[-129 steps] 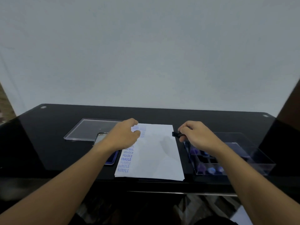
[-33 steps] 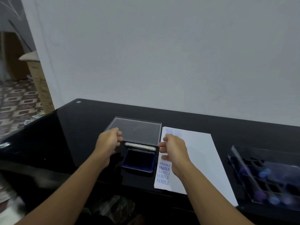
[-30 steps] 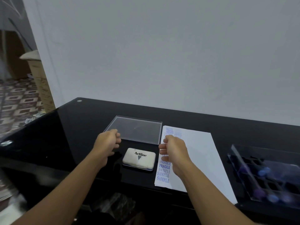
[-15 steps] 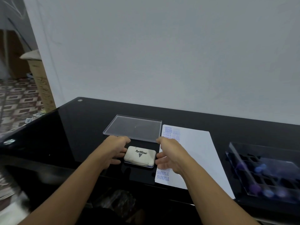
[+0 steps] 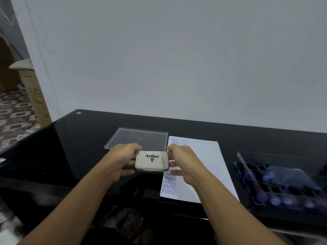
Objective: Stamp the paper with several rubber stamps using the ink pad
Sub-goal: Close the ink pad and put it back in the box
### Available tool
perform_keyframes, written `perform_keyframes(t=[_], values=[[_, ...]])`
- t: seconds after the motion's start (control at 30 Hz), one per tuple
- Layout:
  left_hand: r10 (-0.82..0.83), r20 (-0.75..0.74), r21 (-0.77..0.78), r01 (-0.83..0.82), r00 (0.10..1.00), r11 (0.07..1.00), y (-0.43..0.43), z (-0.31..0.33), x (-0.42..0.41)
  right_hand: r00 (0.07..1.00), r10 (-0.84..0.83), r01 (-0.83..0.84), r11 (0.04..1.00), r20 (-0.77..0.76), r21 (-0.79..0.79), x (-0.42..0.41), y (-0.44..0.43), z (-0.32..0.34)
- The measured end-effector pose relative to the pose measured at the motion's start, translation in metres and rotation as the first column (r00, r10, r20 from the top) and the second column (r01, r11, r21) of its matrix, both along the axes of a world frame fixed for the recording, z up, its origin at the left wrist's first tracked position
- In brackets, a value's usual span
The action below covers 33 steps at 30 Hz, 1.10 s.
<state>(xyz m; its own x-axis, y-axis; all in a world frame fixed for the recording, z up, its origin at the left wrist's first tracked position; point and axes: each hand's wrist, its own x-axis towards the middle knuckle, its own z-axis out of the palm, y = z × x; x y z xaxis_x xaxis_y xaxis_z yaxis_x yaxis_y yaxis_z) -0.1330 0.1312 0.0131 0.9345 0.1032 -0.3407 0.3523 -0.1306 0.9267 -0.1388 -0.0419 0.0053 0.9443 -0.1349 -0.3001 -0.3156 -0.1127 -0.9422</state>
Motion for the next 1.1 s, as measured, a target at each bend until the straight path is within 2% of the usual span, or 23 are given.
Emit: perform_keyframes(t=[0.17,0.33,0.7,0.97,1.1], values=[[-0.063,0.086,0.027,0.061,0.994,0.998,-0.038,0.012,-0.008,0.997,-0.059,0.062,0.997,0.059,-0.050,-0.010,-0.033,0.006],[-0.172,0.091,0.053,0.168,0.981,0.984,-0.090,0.009,-0.016,0.987,-0.117,0.131,0.983,0.108,-0.125,-0.027,-0.085,0.004],[-0.340,0.145,-0.017,0.346,0.929,0.938,-0.216,0.022,-0.045,0.951,-0.239,0.287,0.916,0.196,-0.279,-0.071,-0.223,0.016],[-0.451,0.153,-0.077,0.466,0.879,0.882,-0.305,0.031,-0.055,0.894,-0.375,0.439,0.838,0.244,-0.324,-0.092,-0.308,0.026],[-0.452,0.152,-0.076,0.467,0.879,0.881,-0.341,0.029,-0.050,0.866,-0.434,0.496,0.806,0.247,-0.323,-0.089,-0.336,0.031]])
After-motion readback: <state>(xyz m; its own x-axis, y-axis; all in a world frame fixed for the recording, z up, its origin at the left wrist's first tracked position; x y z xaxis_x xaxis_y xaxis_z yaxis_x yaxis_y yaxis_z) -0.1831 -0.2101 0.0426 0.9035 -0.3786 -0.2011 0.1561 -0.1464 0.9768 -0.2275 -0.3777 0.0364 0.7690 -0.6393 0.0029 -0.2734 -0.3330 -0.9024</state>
